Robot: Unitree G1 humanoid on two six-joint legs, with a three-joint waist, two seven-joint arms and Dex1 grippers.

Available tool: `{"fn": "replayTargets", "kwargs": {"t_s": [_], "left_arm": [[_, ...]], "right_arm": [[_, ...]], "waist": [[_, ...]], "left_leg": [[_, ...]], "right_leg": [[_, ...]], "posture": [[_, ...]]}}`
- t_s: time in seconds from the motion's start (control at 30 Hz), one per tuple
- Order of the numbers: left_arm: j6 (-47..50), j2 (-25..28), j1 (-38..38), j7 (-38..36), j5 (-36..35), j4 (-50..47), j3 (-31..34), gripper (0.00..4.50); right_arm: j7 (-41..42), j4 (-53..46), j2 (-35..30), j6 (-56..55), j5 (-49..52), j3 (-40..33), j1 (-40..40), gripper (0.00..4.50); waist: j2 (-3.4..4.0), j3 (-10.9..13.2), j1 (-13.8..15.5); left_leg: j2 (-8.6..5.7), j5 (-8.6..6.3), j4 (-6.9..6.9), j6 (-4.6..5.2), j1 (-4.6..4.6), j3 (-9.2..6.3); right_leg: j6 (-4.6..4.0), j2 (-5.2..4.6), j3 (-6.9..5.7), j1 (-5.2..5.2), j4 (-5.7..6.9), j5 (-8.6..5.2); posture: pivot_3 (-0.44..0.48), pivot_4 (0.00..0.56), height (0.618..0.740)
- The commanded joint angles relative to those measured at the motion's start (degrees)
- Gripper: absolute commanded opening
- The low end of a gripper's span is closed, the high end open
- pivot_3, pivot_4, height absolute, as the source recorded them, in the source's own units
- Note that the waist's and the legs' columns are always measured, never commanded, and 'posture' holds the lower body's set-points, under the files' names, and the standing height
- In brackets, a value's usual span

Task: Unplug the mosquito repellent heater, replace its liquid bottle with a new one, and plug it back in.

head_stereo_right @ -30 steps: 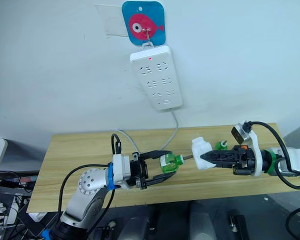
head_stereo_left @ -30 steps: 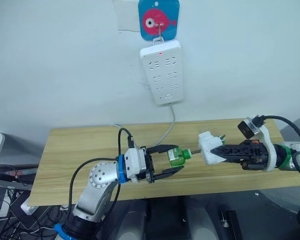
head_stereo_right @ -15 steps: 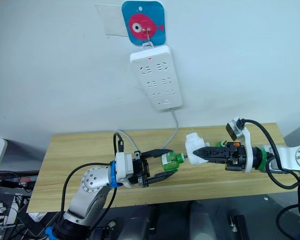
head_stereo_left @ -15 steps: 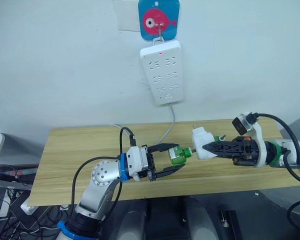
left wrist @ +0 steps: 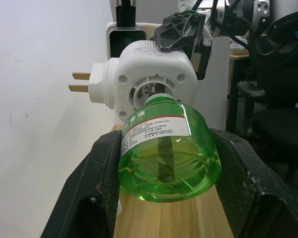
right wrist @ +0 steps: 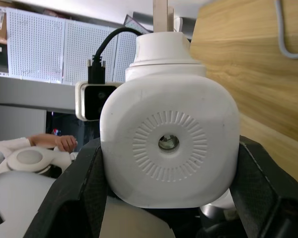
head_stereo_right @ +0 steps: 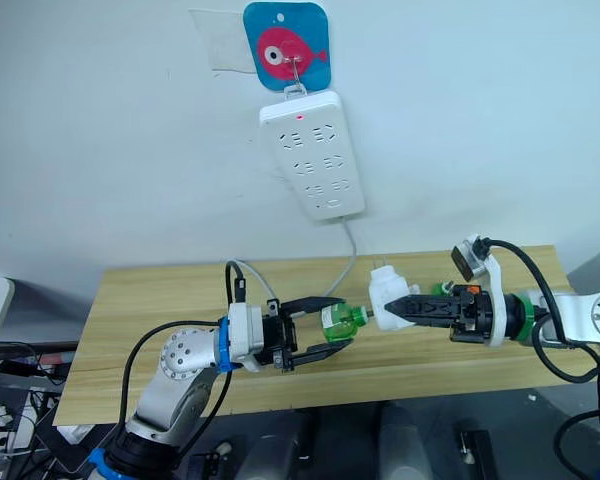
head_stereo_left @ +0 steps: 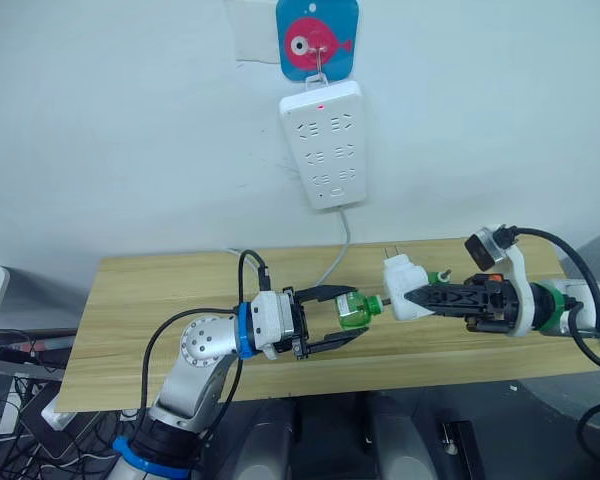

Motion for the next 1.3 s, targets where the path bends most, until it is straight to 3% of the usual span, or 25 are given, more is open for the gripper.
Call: {"fn": "replayTargets", "kwargs": {"t_s": [0.03,0.33,1.0,1.3], "left_arm": [[-0.5,-0.3,-0.4,-0.1,0.1,-0.7,-0.8,2.25],[-0.9,0.0,-1.0,-0.4,0.0,0.5,0.1,2.25],[-2.1,-1.1,-1.8,-0.9,0.9,1.0,-2.2,2.25],[-2.2,-1.8,-2.9,-1.7,0.3,1.6,-2.3,2.25]], "right_arm": [[2.1,-3.3,0.5,0.4,2.0,0.2,-0.2,2.94],[1.7,-2.4,-0.5,0.7,2.0,-0.1,-0.2,2.94],[-1.5,-6.3,3.8,-2.3,2.0,1.5,-0.6,2.94],[-6.7,-6.3,5.1,-3.9,2.0,2.3,-1.1,2.94]], "waist": [[0.0,0.0,0.0],[0.0,0.0,0.0],[0.02,-0.1,0.0],[0.02,-0.1,0.0]], "left_leg": [[0.0,0.0,0.0,0.0,0.0,0.0],[0.0,0.0,0.0,0.0,0.0,0.0],[-0.02,0.01,0.03,-0.01,0.01,0.01],[-0.02,0.01,0.04,-0.01,0.01,0.01]], "right_leg": [[0.0,0.0,0.0,0.0,0.01,0.0],[0.0,0.0,0.01,0.0,0.01,0.0],[0.03,0.01,-0.08,0.0,0.03,0.02],[0.03,0.01,-0.12,0.0,0.05,0.03]], "posture": [[-0.092,0.305,0.74],[-0.096,0.306,0.74],[-0.086,0.279,0.74],[-0.095,0.281,0.74]]}}
